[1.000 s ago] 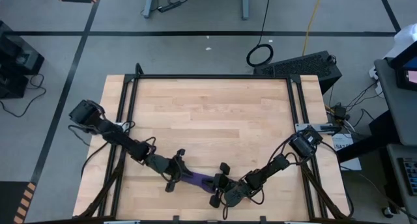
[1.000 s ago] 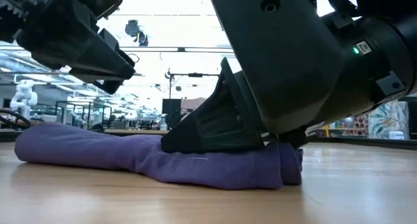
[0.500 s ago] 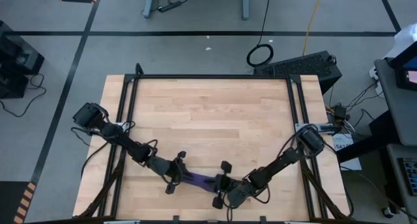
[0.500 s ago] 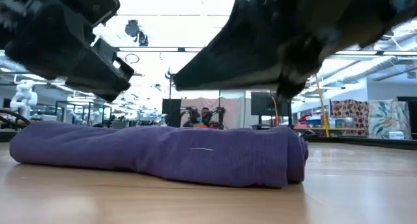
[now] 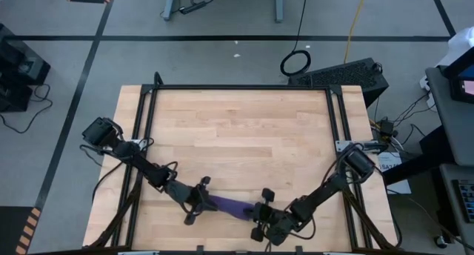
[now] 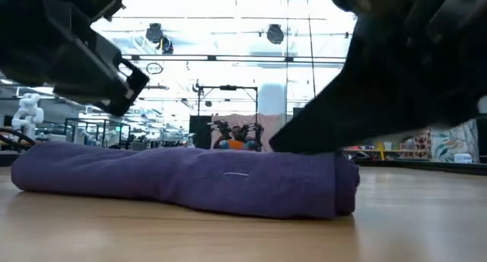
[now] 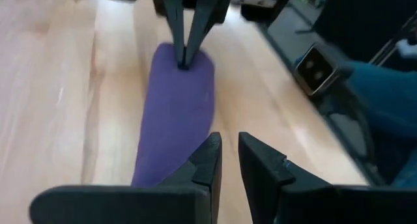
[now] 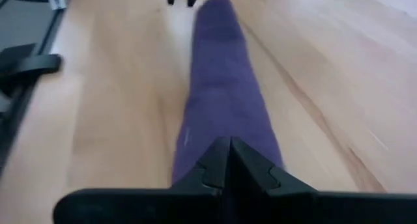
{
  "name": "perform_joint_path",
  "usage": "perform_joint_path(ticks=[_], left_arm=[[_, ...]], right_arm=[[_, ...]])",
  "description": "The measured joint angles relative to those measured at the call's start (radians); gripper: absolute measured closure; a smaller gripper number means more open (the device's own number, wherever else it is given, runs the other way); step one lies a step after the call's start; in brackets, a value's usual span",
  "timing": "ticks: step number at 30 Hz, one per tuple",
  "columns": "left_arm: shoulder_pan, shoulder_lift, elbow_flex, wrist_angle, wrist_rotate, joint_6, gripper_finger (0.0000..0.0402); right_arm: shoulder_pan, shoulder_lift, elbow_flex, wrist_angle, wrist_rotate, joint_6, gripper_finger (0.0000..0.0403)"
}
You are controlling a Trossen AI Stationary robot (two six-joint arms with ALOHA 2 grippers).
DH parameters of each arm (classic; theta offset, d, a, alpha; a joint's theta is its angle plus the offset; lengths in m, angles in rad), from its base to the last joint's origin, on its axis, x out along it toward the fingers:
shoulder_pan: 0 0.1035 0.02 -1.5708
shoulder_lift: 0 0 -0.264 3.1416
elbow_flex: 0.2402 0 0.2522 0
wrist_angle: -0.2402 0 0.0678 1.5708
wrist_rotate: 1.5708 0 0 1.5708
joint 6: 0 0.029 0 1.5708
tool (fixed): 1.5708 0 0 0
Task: Roll towel
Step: Roll the purple towel, then return to Home Position
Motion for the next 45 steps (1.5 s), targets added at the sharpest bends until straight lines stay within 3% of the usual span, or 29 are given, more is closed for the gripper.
perform_joint_path(ticks=[5,10,20,25,28,36,45], left_arm=[[0.0,0.0,-0.002,-0.086,-0.006,-0.028,0.0343],[0.002,-0.01,-0.002,-0.017,-0.007,0.001,0.0343],[0.076,-0.151,-0.001,0.02,-0.006,0.234,0.0345],[0.114,-0.275,-0.002,-0.075,0.0,0.322,0.037],[0.137,-0.341,-0.002,-0.144,-0.006,0.335,0.0394],[0.174,-0.42,-0.002,-0.27,-0.096,0.354,0.0396],[0.28,-0.42,-0.061,-0.196,-0.082,0.395,0.0399]], right_arm=[[0.0,0.035,-0.008,0.007,0.016,0.053,0.0393],[0.001,-0.01,-0.009,0.01,0.026,-0.005,0.0393],[-0.004,-0.28,-0.007,-0.168,0.037,-0.288,0.0393],[0.008,-0.448,-0.053,-0.314,0.033,-0.344,0.0393],[0.013,-0.551,-0.131,-0.341,0.024,-0.372,0.0393],[-0.007,-0.823,-0.428,-0.286,0.02,-0.4,0.0393],[-0.092,-1.097,-0.734,-0.108,-0.083,-0.491,0.0393]])
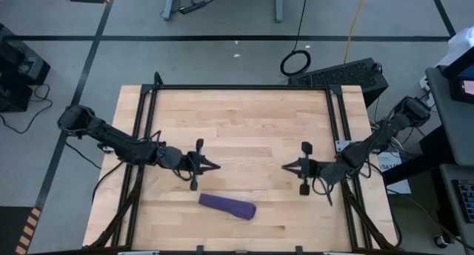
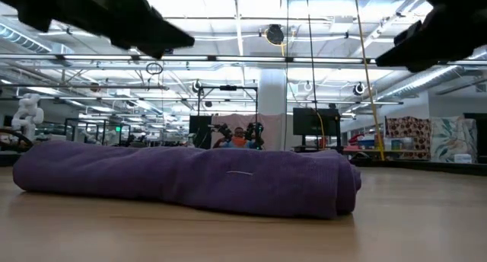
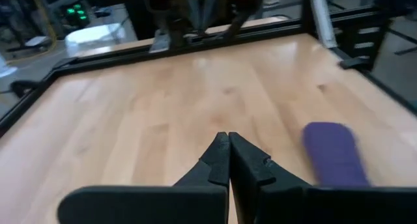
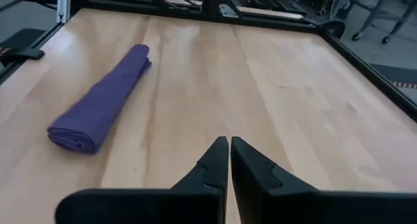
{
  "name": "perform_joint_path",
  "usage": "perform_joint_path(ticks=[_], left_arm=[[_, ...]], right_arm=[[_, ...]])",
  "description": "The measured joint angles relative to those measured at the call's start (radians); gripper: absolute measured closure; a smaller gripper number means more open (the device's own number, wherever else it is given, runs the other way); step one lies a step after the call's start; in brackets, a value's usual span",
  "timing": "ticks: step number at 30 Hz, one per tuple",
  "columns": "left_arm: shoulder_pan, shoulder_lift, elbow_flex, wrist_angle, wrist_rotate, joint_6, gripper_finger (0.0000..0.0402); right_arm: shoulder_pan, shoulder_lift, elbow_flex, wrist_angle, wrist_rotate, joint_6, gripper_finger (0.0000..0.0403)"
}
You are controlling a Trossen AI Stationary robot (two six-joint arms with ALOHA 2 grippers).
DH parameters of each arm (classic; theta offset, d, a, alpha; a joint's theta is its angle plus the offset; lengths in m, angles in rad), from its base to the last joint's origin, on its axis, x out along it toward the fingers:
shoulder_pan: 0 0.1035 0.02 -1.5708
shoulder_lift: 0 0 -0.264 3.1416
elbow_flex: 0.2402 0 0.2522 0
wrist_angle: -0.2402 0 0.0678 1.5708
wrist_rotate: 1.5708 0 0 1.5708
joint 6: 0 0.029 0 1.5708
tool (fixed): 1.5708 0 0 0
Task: Roll towel
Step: Return to Home Position
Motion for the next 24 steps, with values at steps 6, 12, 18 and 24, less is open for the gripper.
perform_joint_path(ticks=[6,12,18,24], left_arm=[[0.055,0.0,-0.089,0.111,0.021,-0.053,0.04],[0.057,0.0,-0.156,0.175,0.028,-0.053,0.04],[0.057,0.0,-0.252,0.316,0.028,-0.101,0.04],[0.057,0.0,-0.309,0.398,0.028,-0.106,0.04]], right_arm=[[-0.089,-0.141,-0.134,0.113,-0.112,-0.095,0.0393],[-0.163,-0.236,-0.221,0.146,-0.179,-0.133,0.0393],[-0.197,-0.276,-0.297,0.202,-0.208,-0.143,0.0393],[-0.231,-0.28,-0.373,0.355,-0.286,-0.174,0.0393]])
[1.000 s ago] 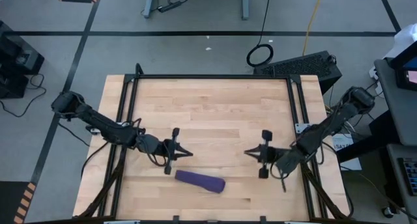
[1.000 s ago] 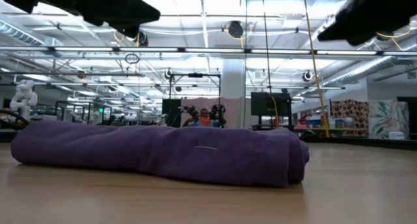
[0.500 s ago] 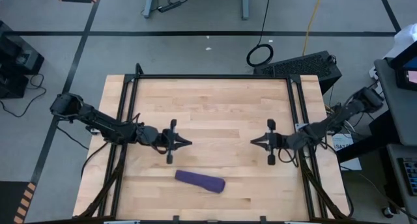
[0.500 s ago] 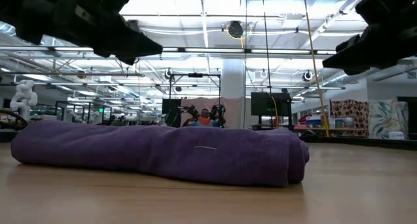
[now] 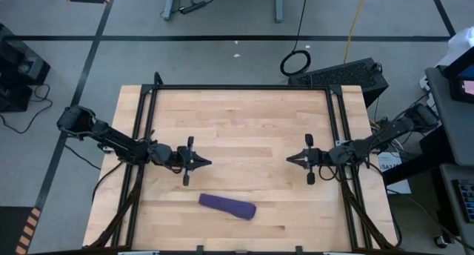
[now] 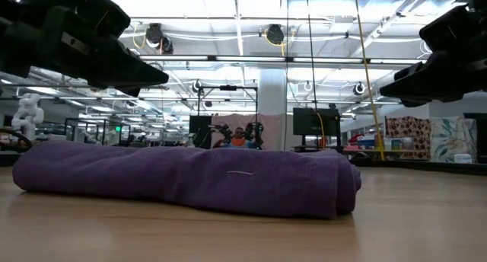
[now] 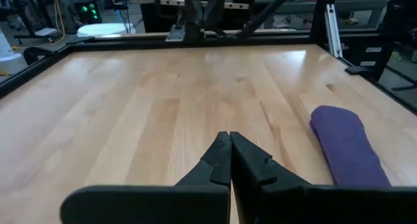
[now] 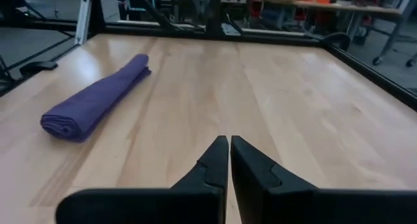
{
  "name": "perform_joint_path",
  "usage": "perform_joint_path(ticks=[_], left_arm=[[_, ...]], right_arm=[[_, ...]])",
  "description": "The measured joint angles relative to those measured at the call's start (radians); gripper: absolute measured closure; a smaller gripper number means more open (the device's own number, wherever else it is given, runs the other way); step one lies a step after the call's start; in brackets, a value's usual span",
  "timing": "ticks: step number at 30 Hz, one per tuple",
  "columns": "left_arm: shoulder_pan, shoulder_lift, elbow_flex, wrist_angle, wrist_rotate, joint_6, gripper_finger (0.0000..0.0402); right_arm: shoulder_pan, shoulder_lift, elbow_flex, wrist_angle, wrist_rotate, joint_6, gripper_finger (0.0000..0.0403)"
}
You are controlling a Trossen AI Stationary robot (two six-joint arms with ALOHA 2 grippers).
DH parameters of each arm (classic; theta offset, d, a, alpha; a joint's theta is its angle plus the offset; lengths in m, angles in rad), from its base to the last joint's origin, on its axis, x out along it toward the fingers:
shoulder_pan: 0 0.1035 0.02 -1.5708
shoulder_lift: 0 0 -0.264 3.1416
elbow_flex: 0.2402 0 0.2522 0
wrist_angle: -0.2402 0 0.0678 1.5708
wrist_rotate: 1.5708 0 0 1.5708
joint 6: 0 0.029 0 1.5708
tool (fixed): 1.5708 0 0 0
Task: Roll towel
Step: Return to Home Position
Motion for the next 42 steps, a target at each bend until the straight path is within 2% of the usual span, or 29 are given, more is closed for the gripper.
perform_joint_path(ticks=[5,8,13,20,25,32,42], left_arm=[[0.0,0.0,-0.032,0.043,0.0,0.001,0.0401],[0.006,-0.008,-0.084,0.126,0.0,-0.001,0.0401],[0.027,-0.053,-0.168,0.245,0.0,-0.041,0.0401],[0.03,-0.129,-0.168,0.207,0.042,-0.003,0.0401],[0.048,-0.206,-0.169,0.087,0.056,0.0,0.0401],[0.07,-0.361,-0.169,-0.094,0.06,0.005,0.0401],[0.084,-0.552,-0.169,-0.298,0.06,0.025,0.0401]], right_arm=[[-0.018,0.0,0.002,0.0,-0.036,-0.036,0.0393],[-0.028,-0.001,0.002,0.008,-0.078,-0.077,0.0393],[-0.059,-0.014,0.002,0.003,-0.078,-0.129,0.0393],[-0.11,-0.051,0.003,-0.008,-0.078,-0.166,0.0393],[-0.115,-0.123,0.003,-0.073,-0.078,-0.178,0.0393],[-0.115,-0.291,0.003,-0.251,-0.078,-0.122,0.0393],[-0.114,-0.493,0.003,-0.392,-0.079,-0.125,0.0393]])
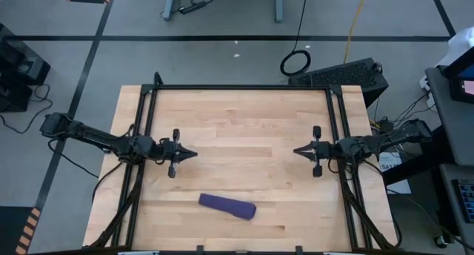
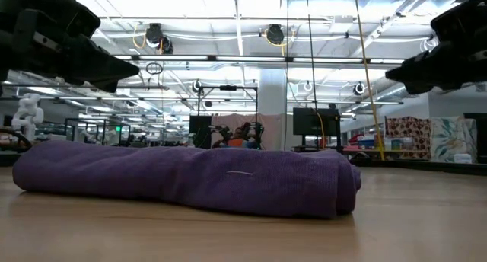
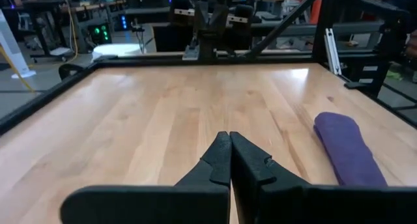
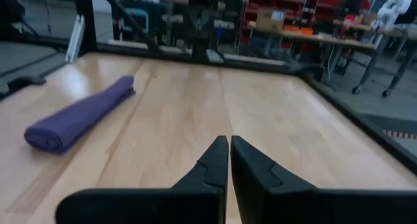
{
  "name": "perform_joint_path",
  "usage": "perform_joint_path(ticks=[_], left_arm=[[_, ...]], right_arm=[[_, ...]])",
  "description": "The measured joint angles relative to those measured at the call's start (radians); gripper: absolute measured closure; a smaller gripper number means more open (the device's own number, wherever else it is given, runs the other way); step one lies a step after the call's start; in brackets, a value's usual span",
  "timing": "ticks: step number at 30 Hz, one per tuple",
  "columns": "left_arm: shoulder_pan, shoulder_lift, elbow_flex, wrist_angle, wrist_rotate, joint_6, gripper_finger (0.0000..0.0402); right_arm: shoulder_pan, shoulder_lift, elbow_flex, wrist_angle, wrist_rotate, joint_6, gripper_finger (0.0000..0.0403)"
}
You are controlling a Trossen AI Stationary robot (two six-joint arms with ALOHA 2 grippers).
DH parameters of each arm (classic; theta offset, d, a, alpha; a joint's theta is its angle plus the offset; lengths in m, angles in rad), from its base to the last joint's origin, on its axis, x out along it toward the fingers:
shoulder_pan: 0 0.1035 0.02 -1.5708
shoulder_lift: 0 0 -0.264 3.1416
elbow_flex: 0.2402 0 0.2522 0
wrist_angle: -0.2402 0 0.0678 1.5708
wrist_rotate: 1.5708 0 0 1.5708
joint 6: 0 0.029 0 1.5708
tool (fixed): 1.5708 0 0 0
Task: Roll towel
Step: Return to Home Position
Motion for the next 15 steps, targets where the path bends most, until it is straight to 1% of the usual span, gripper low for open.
perform_joint_path(ticks=[5,15], left_arm=[[0.0,-0.071,0.0,-0.077,0.0,0.003,0.0401],[0.0,-0.256,0.0,-0.285,-0.031,0.006,0.0401]], right_arm=[[0.0,-0.071,0.0,-0.028,-0.051,-0.027,0.0393],[0.0,-0.117,0.0,-0.026,-0.053,-0.039,0.0393]])
